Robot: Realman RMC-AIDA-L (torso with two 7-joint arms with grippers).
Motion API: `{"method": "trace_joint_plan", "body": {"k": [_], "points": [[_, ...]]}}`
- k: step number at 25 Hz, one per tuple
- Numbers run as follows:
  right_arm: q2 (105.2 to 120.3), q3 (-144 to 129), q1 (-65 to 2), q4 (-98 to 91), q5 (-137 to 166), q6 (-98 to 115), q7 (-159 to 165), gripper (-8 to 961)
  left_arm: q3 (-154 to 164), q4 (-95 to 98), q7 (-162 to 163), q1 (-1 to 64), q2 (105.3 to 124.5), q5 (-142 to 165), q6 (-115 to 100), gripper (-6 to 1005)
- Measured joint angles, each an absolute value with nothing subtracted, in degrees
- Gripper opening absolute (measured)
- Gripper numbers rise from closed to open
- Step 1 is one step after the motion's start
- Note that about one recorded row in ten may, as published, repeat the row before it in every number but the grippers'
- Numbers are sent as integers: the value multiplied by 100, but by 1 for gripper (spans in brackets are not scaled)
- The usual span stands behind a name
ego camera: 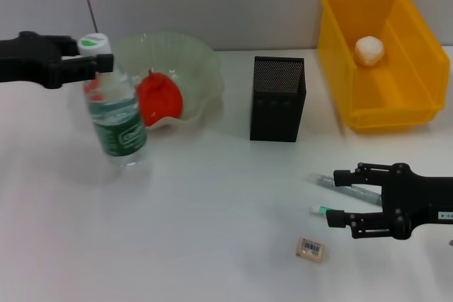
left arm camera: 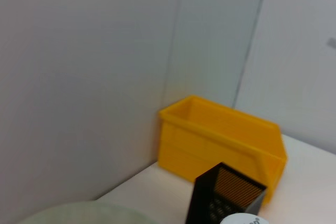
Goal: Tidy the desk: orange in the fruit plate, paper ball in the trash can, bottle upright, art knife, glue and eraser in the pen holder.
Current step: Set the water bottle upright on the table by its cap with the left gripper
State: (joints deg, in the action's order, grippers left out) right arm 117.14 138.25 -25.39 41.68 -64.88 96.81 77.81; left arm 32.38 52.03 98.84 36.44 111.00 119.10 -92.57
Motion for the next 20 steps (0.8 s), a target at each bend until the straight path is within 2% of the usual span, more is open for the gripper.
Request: {"method": "trace_joint_plan", "body": {"k": [9, 20], "points": [[11755, 13906, -2549, 4100, -6489, 9700, 7656, 798, 3172, 5199, 9718, 3365, 11028, 11845, -8940, 507], [11804, 13904, -2562, 4048, -6489, 9704, 7576, 798, 3178, 5172, 9337, 3252, 11205, 11845, -8479, 516]]}}
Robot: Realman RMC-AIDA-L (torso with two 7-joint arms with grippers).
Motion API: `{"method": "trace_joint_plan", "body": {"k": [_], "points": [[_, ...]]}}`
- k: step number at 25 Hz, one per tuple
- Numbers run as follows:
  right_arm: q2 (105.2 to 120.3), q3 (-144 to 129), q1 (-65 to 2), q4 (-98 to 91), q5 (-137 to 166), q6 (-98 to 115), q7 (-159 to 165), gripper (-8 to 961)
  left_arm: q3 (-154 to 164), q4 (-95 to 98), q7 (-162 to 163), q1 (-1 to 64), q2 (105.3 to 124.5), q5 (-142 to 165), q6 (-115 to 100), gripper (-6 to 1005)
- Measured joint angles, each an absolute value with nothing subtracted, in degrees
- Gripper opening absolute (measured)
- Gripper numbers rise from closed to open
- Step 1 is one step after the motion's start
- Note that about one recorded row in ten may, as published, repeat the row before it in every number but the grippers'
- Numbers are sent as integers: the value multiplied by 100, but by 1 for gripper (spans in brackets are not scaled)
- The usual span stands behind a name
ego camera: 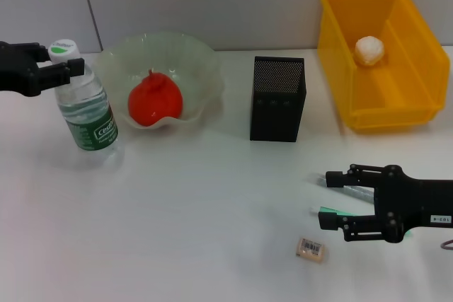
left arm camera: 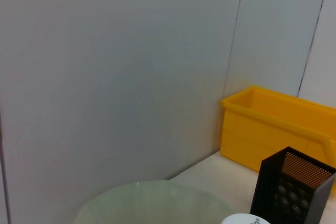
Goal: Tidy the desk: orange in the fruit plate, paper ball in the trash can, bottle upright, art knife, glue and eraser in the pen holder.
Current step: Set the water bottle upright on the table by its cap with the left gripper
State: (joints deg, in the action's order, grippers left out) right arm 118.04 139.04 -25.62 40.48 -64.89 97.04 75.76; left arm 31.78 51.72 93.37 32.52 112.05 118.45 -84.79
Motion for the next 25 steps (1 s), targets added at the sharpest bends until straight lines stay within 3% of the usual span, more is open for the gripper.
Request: {"method": "trace_joint_plan", "body": {"k": [13, 25], "points": [[11803, 13940, -2532, 4044, -6488, 9704, 7576, 798, 3209, 5149, 9022, 3150, 11407, 11848, -8106, 527], [11788, 13959, -2531, 4042, -6486, 9729, 7576, 797, 3218, 5150, 8981, 3127, 11454, 11848, -7921, 536]]}}
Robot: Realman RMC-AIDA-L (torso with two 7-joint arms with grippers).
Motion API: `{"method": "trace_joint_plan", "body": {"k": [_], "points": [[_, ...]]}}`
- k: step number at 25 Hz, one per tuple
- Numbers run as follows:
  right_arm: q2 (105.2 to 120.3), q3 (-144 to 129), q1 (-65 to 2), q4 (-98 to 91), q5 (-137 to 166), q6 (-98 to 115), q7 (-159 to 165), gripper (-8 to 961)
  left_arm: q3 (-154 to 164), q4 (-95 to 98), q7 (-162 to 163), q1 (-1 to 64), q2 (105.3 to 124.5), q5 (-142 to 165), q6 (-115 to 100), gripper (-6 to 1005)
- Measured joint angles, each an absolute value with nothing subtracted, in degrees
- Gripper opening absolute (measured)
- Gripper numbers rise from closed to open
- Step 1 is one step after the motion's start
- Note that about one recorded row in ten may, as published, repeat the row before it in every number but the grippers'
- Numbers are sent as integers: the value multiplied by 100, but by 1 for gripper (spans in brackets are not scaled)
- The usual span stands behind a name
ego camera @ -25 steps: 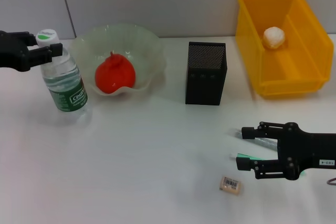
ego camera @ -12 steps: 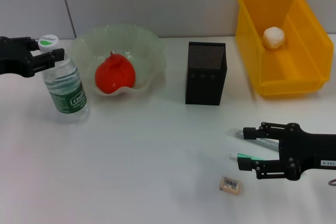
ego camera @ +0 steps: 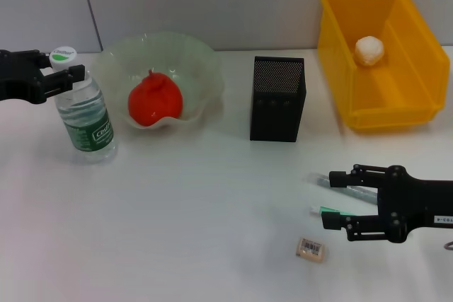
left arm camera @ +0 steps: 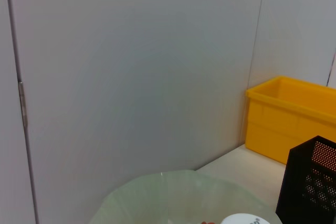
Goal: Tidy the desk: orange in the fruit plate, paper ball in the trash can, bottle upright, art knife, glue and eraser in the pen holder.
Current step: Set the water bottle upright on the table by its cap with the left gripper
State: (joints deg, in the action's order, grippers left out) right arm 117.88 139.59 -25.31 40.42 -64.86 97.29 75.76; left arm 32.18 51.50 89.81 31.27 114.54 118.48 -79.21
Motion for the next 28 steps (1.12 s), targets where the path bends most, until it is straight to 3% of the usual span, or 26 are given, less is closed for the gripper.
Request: {"method": "trace_joint_plan", "body": {"k": [28], "points": [[11780, 13957, -2557, 4043, -6486, 9729, 7592, 797, 3226, 5141, 8794, 3129, 11554, 11859, -7907, 559]]}}
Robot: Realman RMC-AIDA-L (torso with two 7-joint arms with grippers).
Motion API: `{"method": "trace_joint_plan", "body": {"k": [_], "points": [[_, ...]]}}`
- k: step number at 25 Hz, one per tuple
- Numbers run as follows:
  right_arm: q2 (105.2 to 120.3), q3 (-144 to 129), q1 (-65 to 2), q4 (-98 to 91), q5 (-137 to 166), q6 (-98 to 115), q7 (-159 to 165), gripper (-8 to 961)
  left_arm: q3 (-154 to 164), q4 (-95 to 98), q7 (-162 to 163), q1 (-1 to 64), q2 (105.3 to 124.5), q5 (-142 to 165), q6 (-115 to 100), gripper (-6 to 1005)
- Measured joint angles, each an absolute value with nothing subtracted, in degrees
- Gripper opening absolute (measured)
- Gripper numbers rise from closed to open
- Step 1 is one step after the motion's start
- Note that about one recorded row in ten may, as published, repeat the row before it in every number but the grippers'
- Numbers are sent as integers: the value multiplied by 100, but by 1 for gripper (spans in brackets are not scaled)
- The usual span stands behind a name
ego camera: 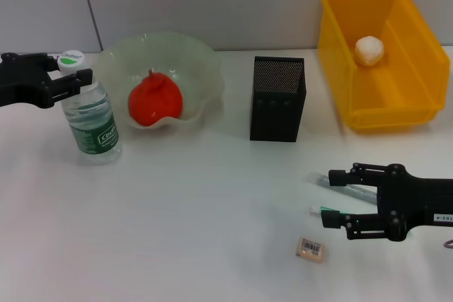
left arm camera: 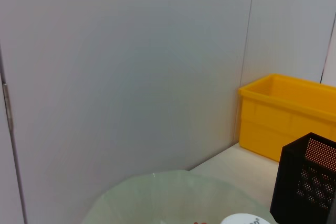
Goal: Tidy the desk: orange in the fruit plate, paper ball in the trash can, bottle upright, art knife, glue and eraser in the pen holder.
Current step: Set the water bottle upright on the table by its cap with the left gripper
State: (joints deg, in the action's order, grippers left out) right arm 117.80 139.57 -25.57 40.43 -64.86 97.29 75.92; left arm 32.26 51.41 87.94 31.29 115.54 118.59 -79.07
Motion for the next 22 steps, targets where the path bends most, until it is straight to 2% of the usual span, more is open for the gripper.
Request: {"method": "trace_joint_plan", "body": {"k": [22], "points": [[11759, 13957, -2566, 4043, -6486, 9729, 7628, 798, 3224, 5001, 8783, 3171, 11567, 11868, -7848, 577]]}}
